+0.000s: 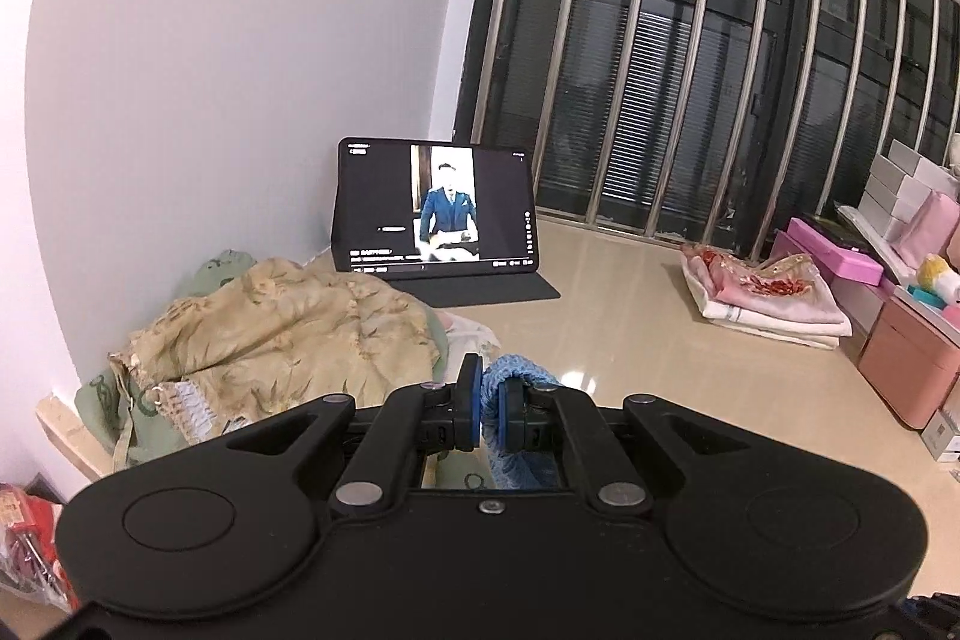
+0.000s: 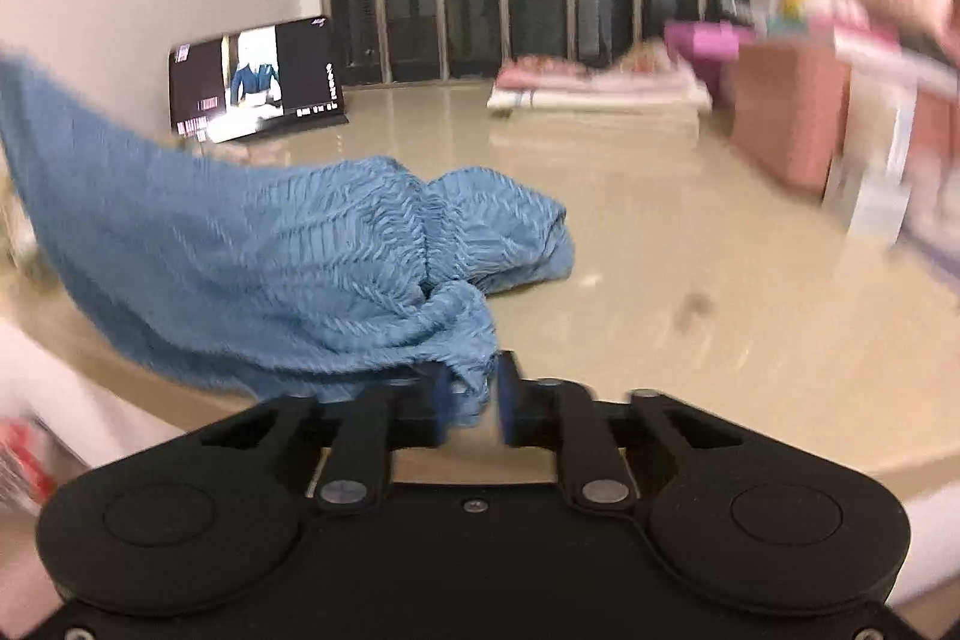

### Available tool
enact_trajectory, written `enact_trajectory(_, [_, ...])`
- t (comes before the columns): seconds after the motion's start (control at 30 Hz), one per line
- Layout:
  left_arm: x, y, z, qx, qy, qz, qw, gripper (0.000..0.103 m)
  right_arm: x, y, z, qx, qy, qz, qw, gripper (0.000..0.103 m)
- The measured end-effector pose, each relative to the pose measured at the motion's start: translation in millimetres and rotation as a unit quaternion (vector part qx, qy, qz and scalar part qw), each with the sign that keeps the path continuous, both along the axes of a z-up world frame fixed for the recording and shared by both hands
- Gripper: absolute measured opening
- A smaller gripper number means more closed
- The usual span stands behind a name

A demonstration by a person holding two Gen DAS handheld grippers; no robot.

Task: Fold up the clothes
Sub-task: 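Lift the dress high with both grippers and shake it out, then lower the dress flat onto the floor and open both grippers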

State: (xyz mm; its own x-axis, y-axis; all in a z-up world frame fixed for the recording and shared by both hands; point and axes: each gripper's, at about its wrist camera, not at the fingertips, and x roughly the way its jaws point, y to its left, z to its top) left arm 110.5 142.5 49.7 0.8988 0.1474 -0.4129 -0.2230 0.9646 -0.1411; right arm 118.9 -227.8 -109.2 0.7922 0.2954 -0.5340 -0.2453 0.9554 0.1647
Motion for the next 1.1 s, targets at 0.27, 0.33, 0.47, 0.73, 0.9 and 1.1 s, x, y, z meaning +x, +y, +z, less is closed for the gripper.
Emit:
enact_trajectory(0.27, [-19.6,4.8,7.3,0.003,-0.013,0.014,0.9998,0.005,1.7,-44.3,44.2,0.015,-0.007,-0.029,0.999,0.003])
enact_trajectory(0.33, [-28.1,4.8,17.0,-0.002,-0.020,0.011,0.9997,0.005,-1.2,-53.2,77.9,-0.026,-0.045,-0.027,0.998,0.003])
enact_trajectory(0.47, [-14.5,1.5,44.2,-0.008,-0.020,-0.020,0.9996,0.005,-0.4,-62.3,149.7,-0.119,-0.121,-0.008,0.985,0.003])
enact_trajectory(0.73, [161.2,-24.3,144.4,-0.040,-0.042,-0.038,0.9976,0.005,174.3,-44.0,261.0,-0.309,-0.141,-0.052,0.939,0.003])
enact_trajectory(0.9, [211.8,-42.8,247.4,-0.047,-0.127,-0.017,0.9906,0.005,235.6,-31.8,360.8,-0.343,-0.217,-0.145,0.902,0.003])
enact_trajectory(1.1, [210.2,-33.9,267.7,-0.045,-0.144,-0.032,0.9880,0.005,224.0,-43.5,412.6,-0.354,-0.270,-0.170,0.880,0.004])
